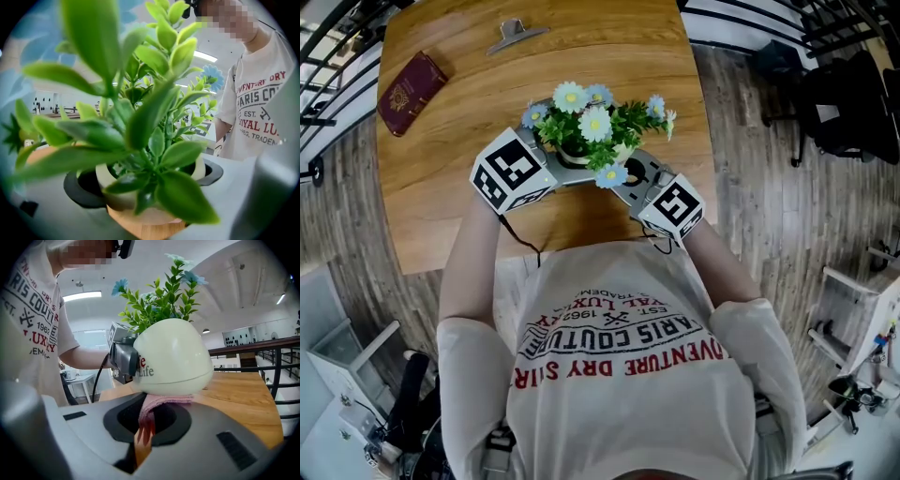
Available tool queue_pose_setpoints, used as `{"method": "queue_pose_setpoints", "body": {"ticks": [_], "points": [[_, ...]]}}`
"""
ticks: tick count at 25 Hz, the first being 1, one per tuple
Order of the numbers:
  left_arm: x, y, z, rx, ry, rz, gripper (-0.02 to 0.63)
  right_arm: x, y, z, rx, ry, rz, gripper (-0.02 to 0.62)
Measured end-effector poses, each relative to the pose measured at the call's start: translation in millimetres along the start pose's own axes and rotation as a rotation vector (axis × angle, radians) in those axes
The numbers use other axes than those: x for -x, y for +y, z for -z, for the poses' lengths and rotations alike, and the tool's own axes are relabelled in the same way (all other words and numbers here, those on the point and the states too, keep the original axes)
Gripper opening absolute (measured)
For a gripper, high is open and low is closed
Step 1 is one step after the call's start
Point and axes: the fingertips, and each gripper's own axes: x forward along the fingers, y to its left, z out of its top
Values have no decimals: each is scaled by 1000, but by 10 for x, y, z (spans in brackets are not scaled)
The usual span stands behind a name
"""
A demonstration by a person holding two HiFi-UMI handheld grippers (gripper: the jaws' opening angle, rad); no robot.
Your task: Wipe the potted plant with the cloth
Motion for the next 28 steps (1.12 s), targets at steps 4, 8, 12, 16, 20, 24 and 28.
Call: {"method": "queue_pose_setpoints", "body": {"ticks": [4,8,12,16,20,24,28], "points": [[81,69,110,-20,31,-20,557,32,-14,66,-10,21,14,36],[142,108,191,-16,36,-28,557,45,-50,81,-13,30,26,37],[153,141,286,-16,42,-44,557,109,-144,143,-21,53,62,35],[128,185,430,-50,61,-71,557,159,-285,265,-36,80,109,37],[72,217,606,-57,75,-75,557,244,-558,397,-52,111,205,36],[-15,244,870,-68,110,-68,557,388,-914,465,-24,155,349,36],[-121,278,1224,-61,174,-57,557,531,-1249,452,-22,151,485,36]]}}
